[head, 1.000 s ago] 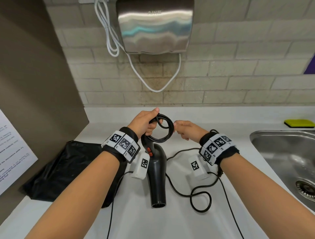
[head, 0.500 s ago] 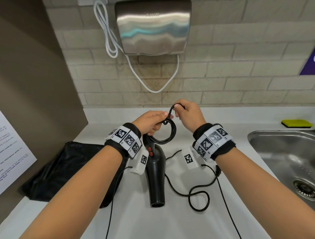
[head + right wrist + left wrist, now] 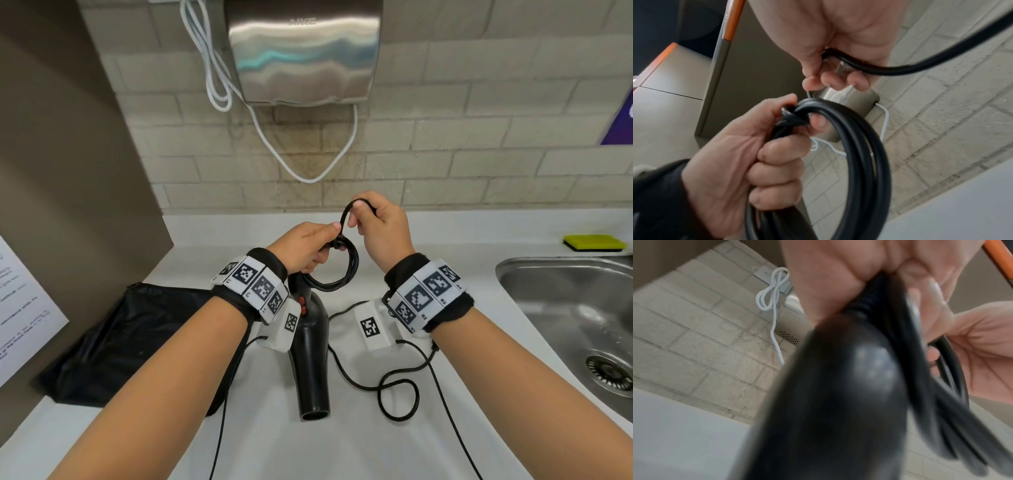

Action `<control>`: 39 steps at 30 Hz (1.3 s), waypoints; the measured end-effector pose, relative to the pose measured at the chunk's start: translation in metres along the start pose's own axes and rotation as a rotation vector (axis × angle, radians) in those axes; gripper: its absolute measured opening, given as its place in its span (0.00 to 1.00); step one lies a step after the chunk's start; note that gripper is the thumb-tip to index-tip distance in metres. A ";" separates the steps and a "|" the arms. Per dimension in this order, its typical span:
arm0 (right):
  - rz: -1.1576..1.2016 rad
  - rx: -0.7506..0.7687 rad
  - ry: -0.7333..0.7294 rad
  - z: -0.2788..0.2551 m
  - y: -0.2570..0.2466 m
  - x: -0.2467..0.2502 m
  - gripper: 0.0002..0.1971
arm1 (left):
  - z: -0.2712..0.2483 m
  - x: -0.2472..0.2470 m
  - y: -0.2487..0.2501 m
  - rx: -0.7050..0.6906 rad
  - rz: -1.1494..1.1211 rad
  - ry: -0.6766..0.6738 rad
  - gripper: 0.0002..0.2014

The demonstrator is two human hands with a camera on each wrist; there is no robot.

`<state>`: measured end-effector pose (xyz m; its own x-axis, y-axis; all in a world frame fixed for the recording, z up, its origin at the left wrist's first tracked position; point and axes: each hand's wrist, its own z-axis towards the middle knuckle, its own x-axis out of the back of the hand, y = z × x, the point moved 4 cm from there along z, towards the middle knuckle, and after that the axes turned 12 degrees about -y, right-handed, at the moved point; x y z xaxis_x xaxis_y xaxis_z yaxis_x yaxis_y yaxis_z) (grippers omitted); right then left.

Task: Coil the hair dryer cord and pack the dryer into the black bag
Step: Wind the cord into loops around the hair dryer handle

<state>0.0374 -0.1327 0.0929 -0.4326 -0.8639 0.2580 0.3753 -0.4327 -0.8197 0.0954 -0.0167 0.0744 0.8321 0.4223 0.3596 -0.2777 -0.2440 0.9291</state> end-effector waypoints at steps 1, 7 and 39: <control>0.001 -0.003 0.006 0.000 0.000 0.001 0.16 | 0.000 0.000 0.000 -0.001 0.005 -0.005 0.22; -0.033 0.033 -0.034 0.002 -0.011 0.002 0.15 | 0.000 0.002 -0.003 -0.022 -0.018 0.037 0.22; -0.622 -0.127 -0.226 -0.056 0.007 -0.019 0.08 | 0.001 0.000 -0.003 -0.035 0.035 0.357 0.17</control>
<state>0.0023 -0.1044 0.0531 -0.3495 -0.5021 0.7910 0.0065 -0.8455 -0.5339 0.0970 -0.0168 0.0718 0.6031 0.6943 0.3927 -0.3244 -0.2363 0.9159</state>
